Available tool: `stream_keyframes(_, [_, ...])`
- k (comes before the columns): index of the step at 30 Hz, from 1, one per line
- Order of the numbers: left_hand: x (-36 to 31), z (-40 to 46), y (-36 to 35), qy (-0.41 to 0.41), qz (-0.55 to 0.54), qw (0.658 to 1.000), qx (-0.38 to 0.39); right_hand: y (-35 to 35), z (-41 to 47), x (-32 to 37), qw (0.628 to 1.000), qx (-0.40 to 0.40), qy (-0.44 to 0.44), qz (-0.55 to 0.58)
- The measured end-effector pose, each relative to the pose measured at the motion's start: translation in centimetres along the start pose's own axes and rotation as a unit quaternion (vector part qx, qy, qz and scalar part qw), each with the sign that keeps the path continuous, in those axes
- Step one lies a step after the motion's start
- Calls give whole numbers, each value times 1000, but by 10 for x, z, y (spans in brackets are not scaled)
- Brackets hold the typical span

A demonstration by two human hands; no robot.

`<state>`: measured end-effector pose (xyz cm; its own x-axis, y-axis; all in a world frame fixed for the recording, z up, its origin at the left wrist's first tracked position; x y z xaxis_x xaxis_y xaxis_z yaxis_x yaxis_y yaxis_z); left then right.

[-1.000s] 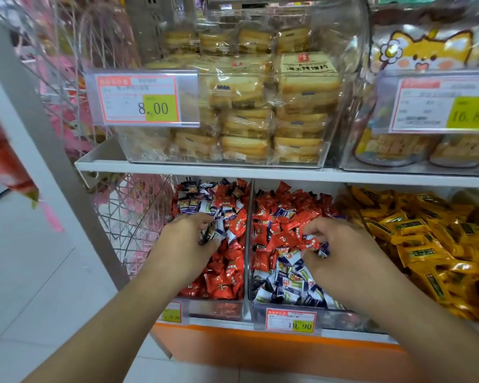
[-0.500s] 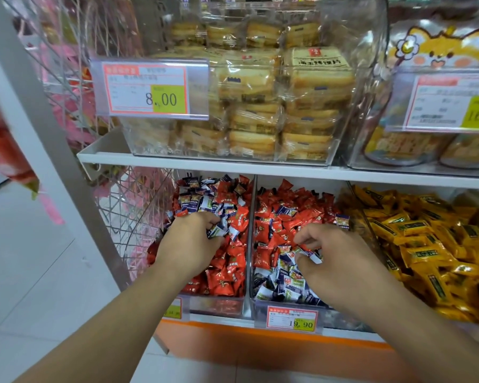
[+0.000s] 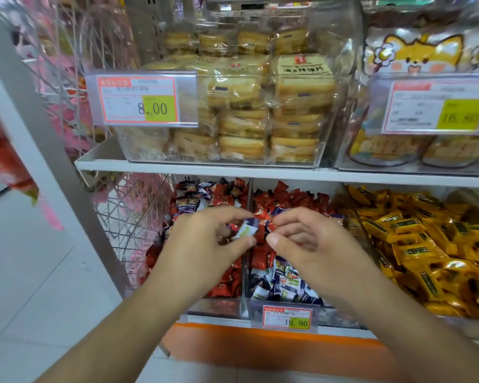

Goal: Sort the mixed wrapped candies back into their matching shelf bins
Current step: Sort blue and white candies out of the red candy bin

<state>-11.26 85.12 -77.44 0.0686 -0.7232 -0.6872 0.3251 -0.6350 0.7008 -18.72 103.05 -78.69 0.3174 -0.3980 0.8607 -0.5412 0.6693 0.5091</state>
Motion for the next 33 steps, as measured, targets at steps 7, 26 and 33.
stream_keyframes(7, [-27, -5, -38, -51, -83, 994, 48, 15, -8, 1, 998, -45, -14, 33])
stream_keyframes(26, [71, 31, 1, 91, 69, 993, 6, 31, -5, -17, 968, -35, -88, -231])
stream_keyframes(33, [78, 42, -27, 88, 102, 987, 90, 24, 5, -24, 968, -36, -78, -236])
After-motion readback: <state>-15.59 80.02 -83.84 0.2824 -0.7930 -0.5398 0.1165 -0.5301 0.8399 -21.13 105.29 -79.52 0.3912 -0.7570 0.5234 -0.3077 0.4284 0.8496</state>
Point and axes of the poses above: each hand's wrist, its own z-axis towards the middle knuckle, its own y-axis out of the back of the hand, x = y × z, the point moved 7 cm from there along z, towards the middle knuckle, and after that the axes turned 7 degrees about x, right-handed, at the moved point
